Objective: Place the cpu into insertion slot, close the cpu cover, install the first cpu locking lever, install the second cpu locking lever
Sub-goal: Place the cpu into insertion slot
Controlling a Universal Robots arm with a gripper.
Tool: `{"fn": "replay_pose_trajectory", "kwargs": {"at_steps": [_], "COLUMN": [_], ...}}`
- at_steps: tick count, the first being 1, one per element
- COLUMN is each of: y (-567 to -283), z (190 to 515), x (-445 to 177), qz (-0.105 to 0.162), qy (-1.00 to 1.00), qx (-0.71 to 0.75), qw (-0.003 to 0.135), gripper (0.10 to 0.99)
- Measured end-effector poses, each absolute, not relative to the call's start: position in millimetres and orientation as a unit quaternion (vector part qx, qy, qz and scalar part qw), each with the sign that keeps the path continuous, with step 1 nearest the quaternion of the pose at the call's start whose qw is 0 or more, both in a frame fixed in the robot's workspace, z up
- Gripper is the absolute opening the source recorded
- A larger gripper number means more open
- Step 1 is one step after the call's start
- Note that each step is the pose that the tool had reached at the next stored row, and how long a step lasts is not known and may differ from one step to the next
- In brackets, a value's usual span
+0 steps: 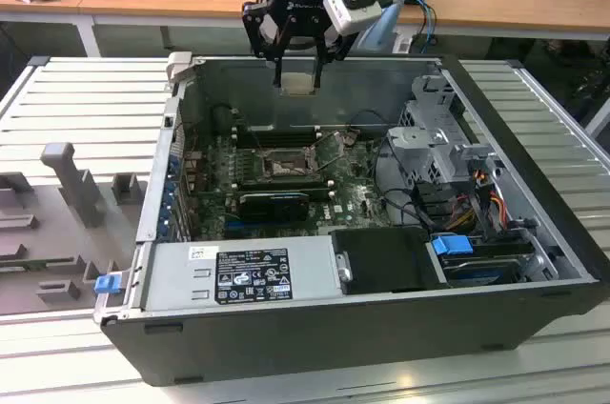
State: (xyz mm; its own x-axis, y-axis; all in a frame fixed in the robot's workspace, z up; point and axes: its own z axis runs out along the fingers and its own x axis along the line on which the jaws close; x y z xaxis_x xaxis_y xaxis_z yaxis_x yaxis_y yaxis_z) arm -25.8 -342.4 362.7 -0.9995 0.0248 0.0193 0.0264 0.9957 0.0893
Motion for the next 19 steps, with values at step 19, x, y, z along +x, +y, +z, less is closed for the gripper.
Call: {"fn": "replay_pose_trajectory", "kwargs": {"at_steps": [19], "y": [-342.4], "z": [359.5], "x": [-25.8], "qz": [-0.045], "qy": [-0.997], "qx": [-0.07], "qw": [0.007], "gripper": [0.533]}}
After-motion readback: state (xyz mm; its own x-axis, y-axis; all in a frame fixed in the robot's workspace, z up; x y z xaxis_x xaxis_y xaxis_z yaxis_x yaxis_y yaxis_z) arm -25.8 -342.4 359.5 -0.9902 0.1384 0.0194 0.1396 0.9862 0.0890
